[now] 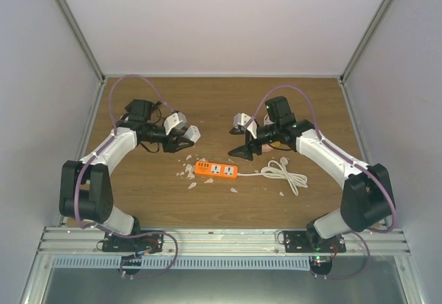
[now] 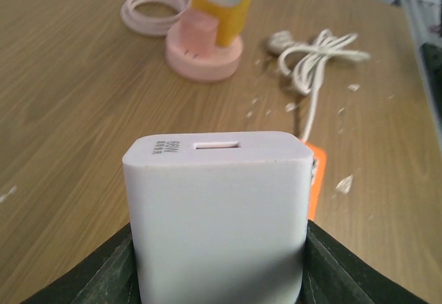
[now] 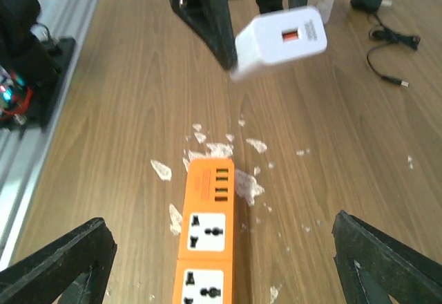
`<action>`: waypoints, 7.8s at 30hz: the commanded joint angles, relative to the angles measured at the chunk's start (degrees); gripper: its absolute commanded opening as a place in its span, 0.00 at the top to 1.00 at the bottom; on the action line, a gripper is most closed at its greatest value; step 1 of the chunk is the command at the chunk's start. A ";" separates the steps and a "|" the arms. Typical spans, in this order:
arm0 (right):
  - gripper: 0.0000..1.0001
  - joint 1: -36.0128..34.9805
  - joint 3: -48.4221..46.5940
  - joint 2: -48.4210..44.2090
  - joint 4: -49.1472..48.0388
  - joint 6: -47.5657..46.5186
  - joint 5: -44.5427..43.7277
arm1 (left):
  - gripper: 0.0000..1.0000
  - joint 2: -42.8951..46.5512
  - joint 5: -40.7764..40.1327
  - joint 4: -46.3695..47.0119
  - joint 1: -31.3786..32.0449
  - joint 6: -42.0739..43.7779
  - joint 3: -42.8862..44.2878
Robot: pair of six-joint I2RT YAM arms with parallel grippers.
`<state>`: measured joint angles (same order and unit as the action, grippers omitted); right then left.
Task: Pull the plug off the socket
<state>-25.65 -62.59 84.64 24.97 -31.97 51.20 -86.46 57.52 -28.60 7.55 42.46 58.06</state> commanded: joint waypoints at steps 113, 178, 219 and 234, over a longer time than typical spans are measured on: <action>0.52 26.94 21.28 -1.60 15.56 -29.57 -37.95 | 0.44 -17.10 -20.28 -9.18 20.02 24.14 1.84; 0.11 34.92 -0.99 6.81 12.60 -32.76 -9.62 | 0.01 -7.91 -19.91 20.04 19.52 -25.20 7.01; 0.37 21.60 -3.84 18.29 7.02 -31.80 -4.14 | 0.03 -8.79 -5.66 13.52 11.25 -30.13 9.07; 0.45 7.60 3.16 16.57 -12.03 -7.61 -9.50 | 0.01 -5.86 -3.80 15.82 11.08 -48.17 4.81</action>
<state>-14.37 -60.88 101.36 19.25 -48.42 42.30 -94.26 51.22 -16.78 18.85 1.41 65.10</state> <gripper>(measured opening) 0.649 0.989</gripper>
